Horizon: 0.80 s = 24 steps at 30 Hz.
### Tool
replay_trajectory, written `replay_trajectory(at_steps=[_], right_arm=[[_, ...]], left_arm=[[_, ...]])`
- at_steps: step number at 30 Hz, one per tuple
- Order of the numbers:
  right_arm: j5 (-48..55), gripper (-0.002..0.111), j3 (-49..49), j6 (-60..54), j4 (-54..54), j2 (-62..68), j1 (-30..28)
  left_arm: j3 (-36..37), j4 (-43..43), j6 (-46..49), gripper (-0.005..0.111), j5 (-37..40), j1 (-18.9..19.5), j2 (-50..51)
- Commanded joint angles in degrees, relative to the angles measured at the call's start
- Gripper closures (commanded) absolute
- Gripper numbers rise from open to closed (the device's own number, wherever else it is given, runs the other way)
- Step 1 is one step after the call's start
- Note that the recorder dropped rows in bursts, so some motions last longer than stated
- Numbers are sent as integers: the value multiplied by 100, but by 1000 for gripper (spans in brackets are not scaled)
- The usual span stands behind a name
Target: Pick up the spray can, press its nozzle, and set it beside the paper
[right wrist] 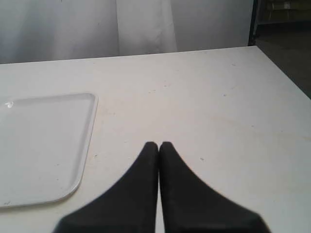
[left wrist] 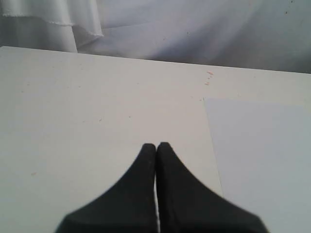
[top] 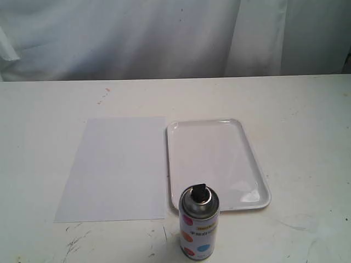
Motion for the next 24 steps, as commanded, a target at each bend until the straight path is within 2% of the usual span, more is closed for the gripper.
replay_trajectory(at_steps=[1, 10, 18, 24], right_arm=[[-13, 108, 20, -2, -44, -31, -57], [-71, 108, 20, 8, -44, -31, -57], [-1834, 108, 20, 96, 394, -31, -57], [-2324, 108, 20, 109, 394, -31, -57]], left_arm=[[25, 3, -1, 107, -21, 4, -29], [25, 3, -1, 107, -21, 4, -29], [25, 3, -1, 107, -21, 4, -29], [25, 3, -1, 107, -21, 4, -29]])
